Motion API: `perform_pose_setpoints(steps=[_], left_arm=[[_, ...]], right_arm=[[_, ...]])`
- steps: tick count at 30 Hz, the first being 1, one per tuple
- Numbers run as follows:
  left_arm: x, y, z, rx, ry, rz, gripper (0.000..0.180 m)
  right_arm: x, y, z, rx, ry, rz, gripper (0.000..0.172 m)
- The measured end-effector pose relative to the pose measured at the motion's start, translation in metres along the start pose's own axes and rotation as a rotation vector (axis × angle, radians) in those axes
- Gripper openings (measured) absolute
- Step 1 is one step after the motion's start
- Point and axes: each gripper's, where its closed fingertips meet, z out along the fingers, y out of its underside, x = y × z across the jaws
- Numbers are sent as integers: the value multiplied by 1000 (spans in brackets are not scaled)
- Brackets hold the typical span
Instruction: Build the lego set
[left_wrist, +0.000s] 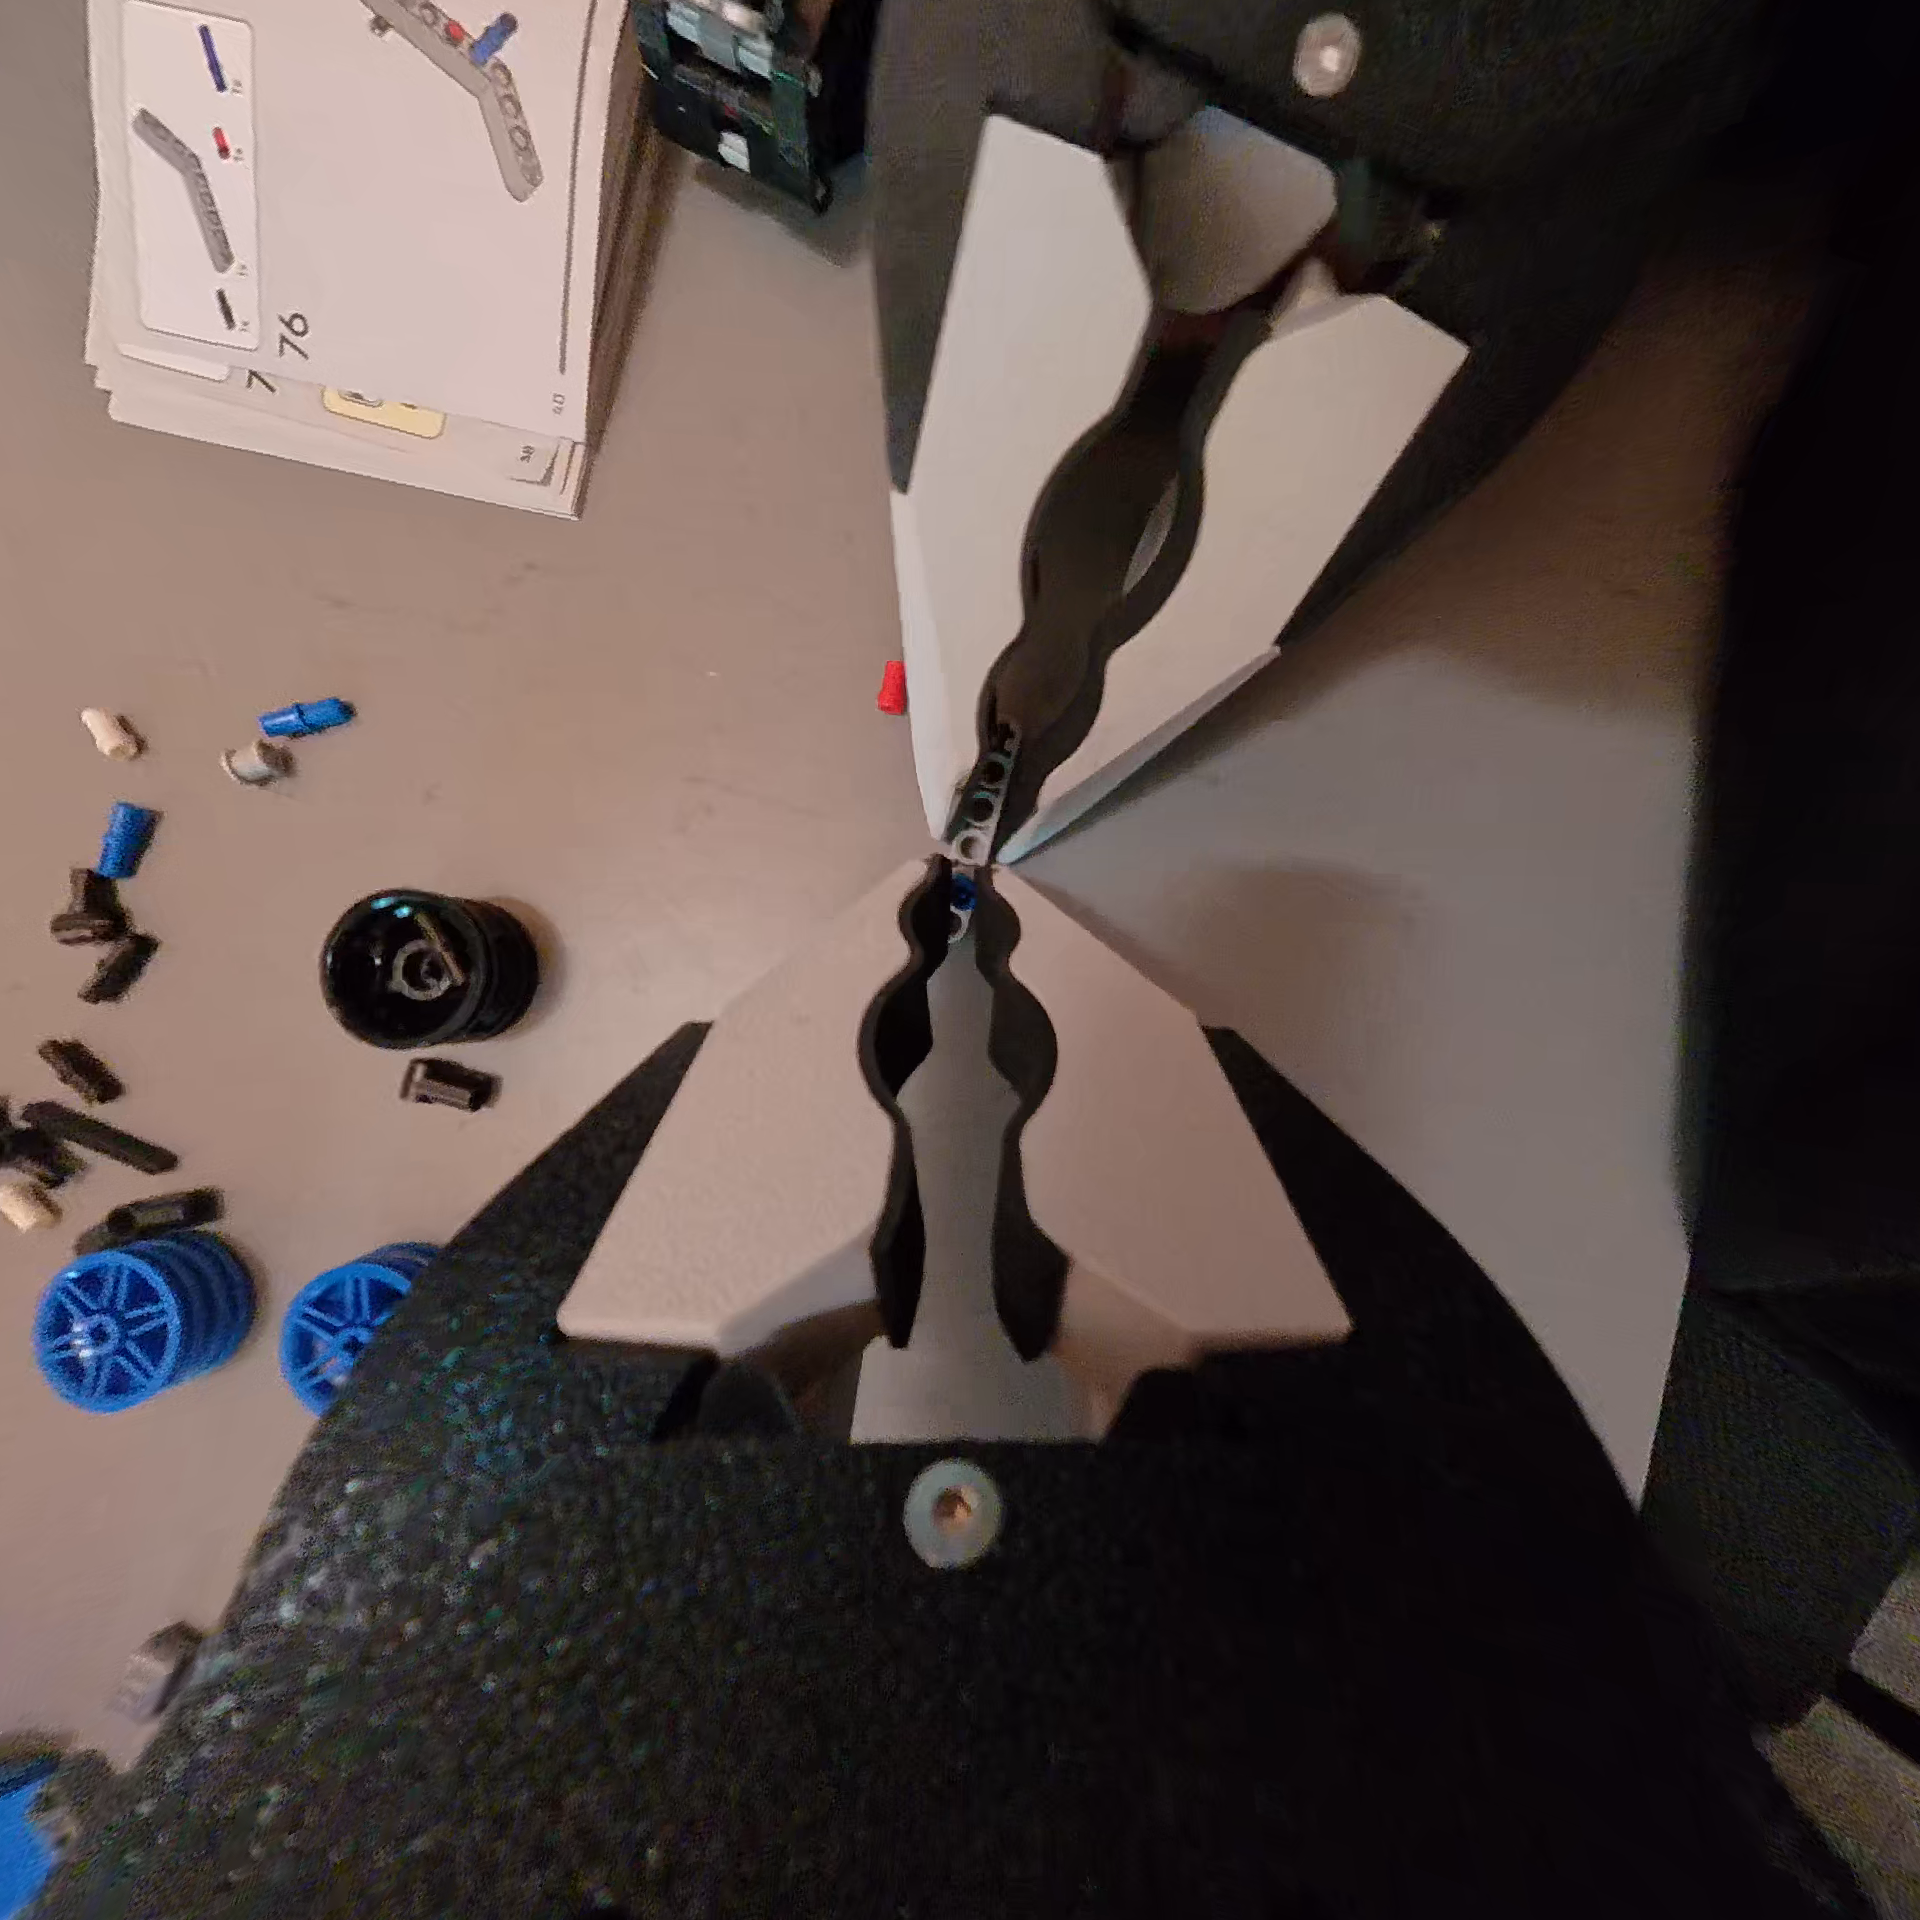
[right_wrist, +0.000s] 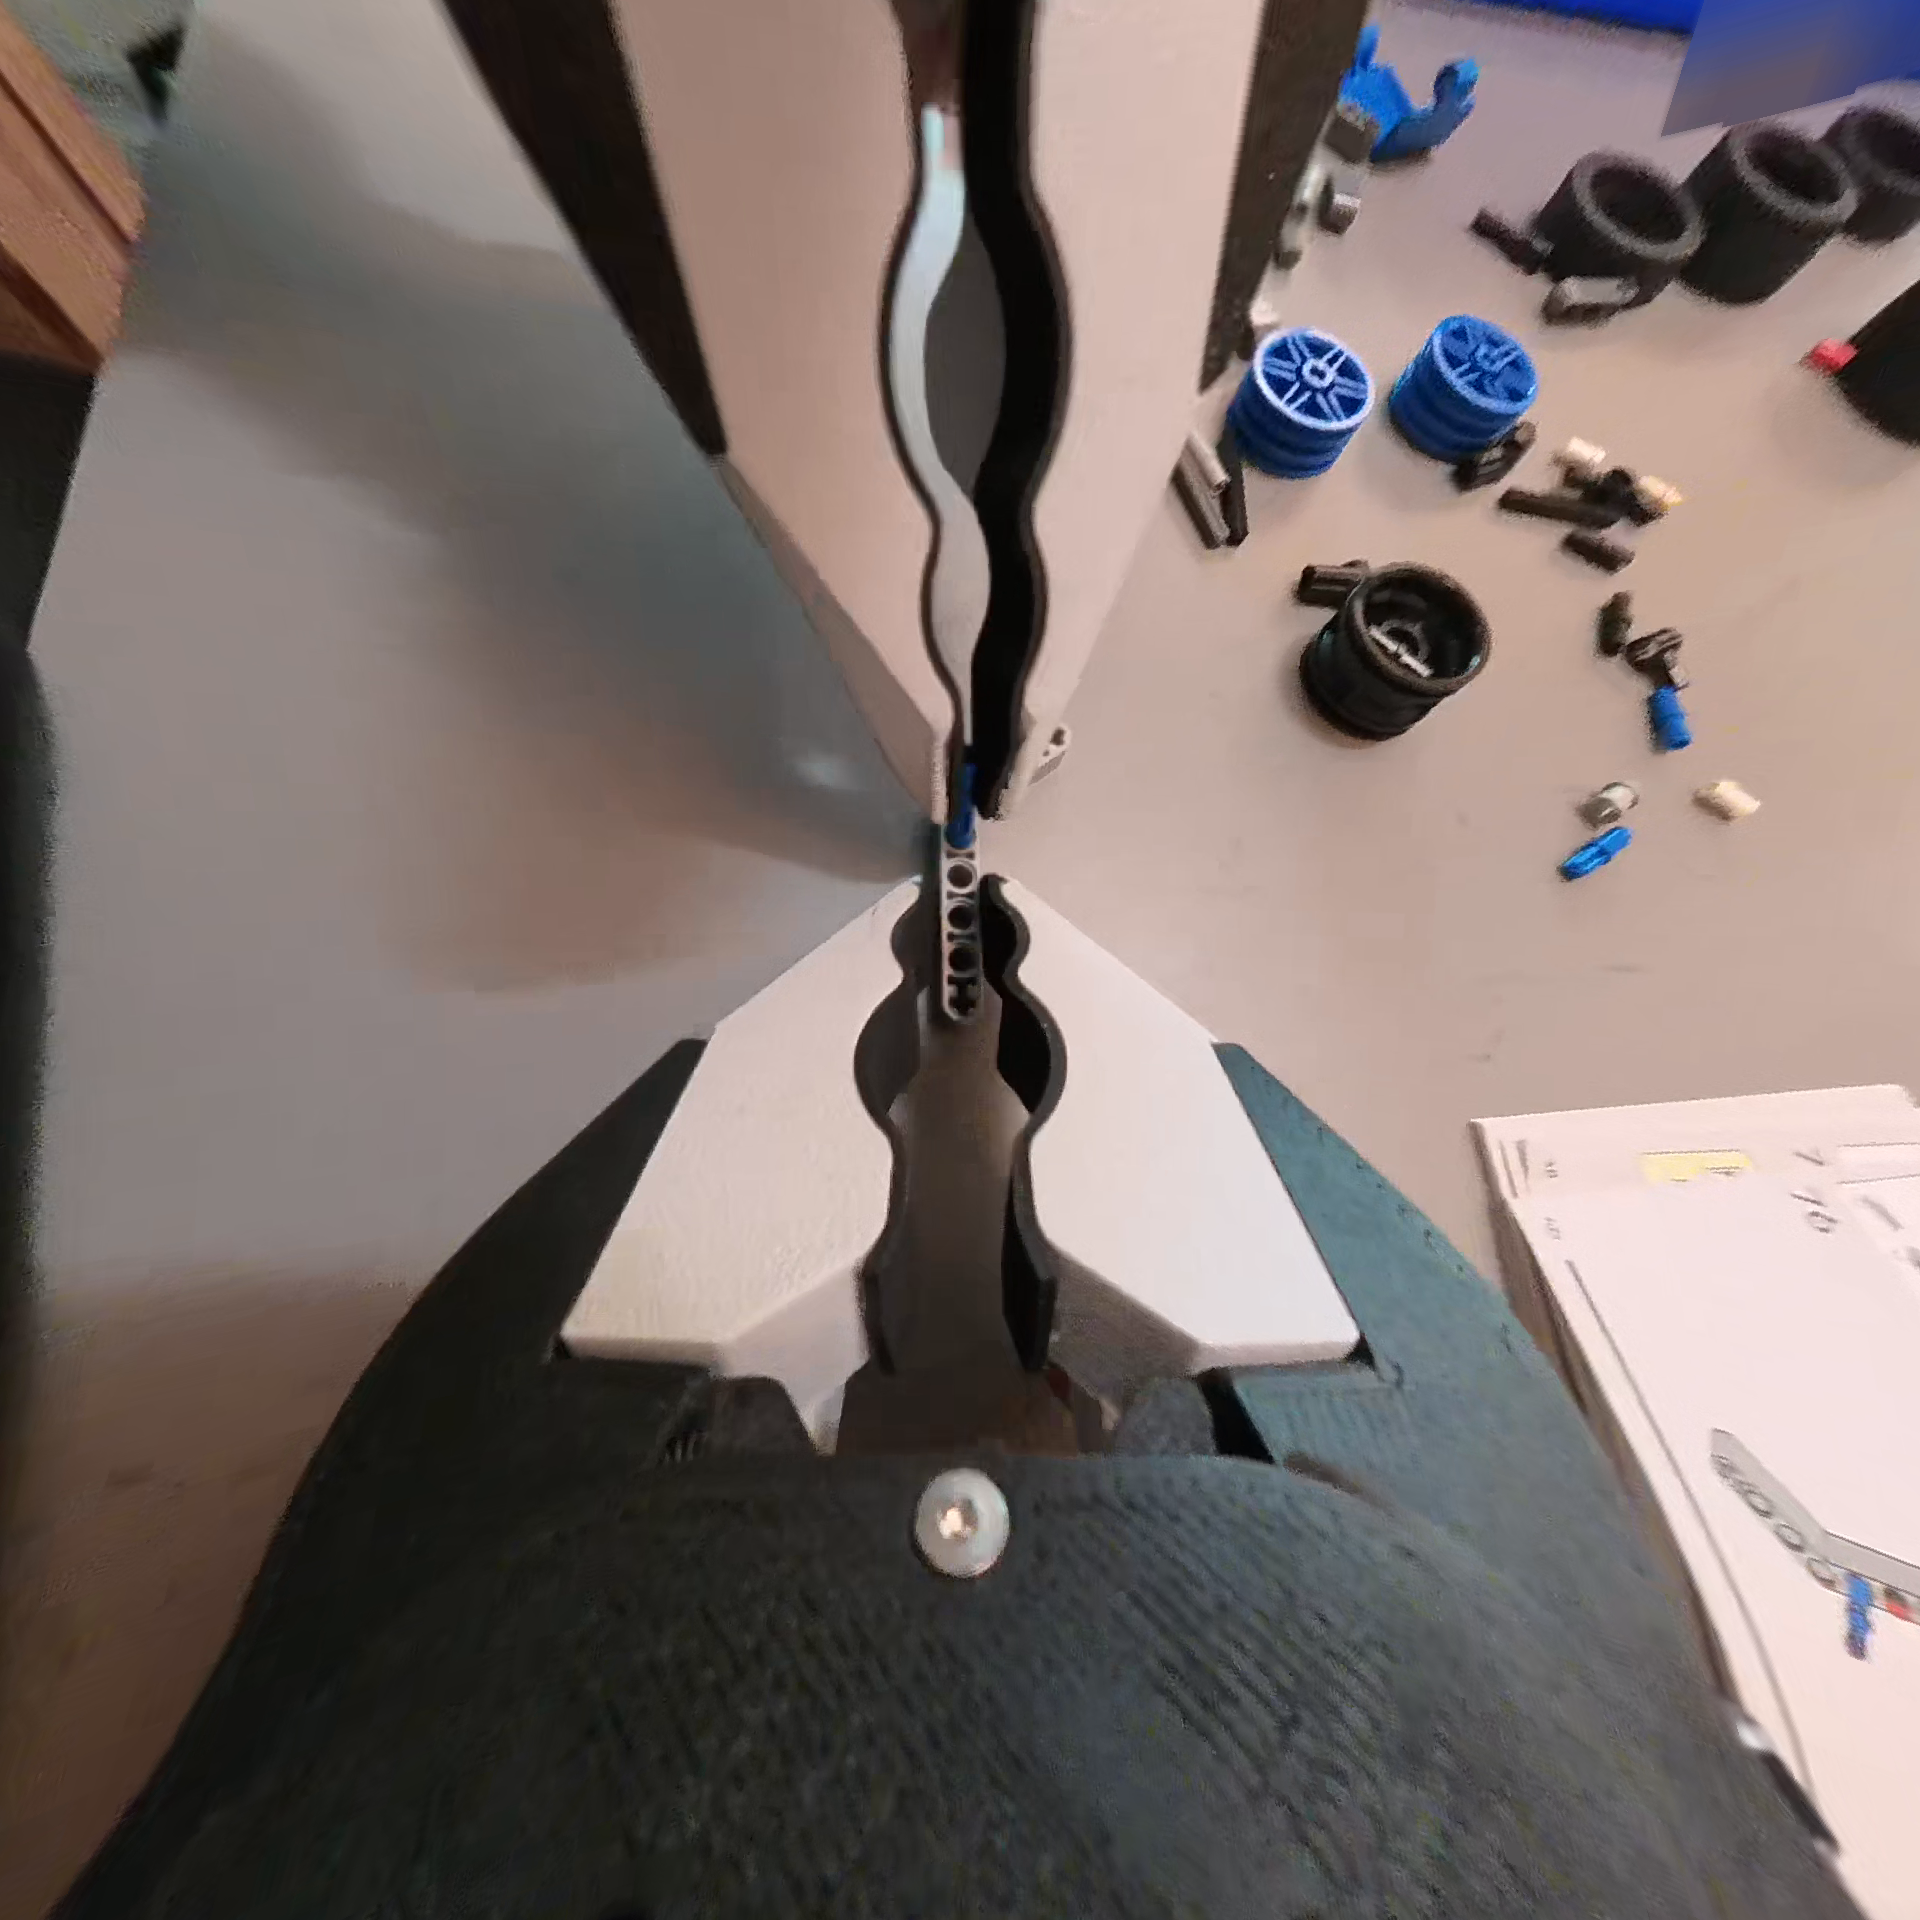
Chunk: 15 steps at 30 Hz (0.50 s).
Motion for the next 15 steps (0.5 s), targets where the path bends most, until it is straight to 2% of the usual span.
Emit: perform_pose_setpoints(steps=[1,10,15], left_arm=[[0,0,0,-18,-1,18,1],[0,-1,8,-7,65,-44,1],[0,-1,7,162,33,-34,1]], right_arm=[[0,0,0,-2,-25,30,6],[0,1,0,-7,-16,37,6],[-1,0,0,-3,-16,25,6]])
